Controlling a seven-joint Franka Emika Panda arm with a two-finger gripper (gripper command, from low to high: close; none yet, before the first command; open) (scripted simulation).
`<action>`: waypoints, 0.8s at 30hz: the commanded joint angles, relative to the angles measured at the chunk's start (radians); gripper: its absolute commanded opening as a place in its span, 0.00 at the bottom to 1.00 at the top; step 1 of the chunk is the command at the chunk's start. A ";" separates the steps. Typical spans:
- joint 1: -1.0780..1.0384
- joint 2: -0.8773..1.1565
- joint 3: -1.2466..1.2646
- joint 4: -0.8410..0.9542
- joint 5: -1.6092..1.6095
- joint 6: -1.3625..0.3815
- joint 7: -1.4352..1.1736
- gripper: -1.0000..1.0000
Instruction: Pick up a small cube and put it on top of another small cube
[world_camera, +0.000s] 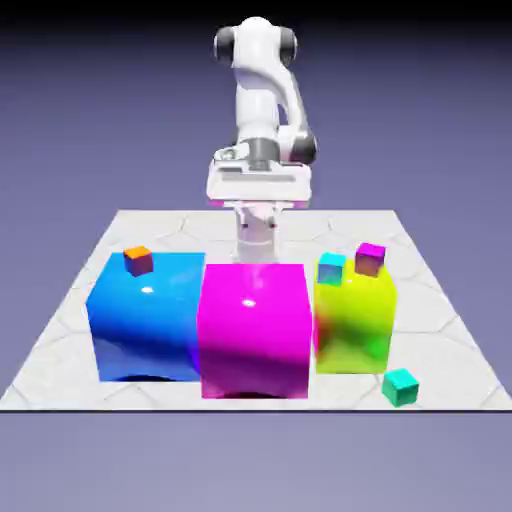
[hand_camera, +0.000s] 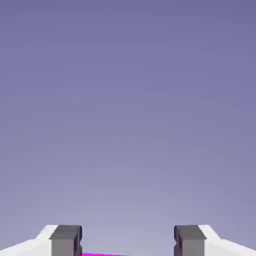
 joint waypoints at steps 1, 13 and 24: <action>-0.027 -0.019 0.036 0.025 0.006 -0.023 0.036 0.50; -0.348 -0.248 0.471 0.324 0.083 -0.305 0.467 0.50; -0.643 -0.458 0.870 0.599 0.153 -0.563 0.862 0.50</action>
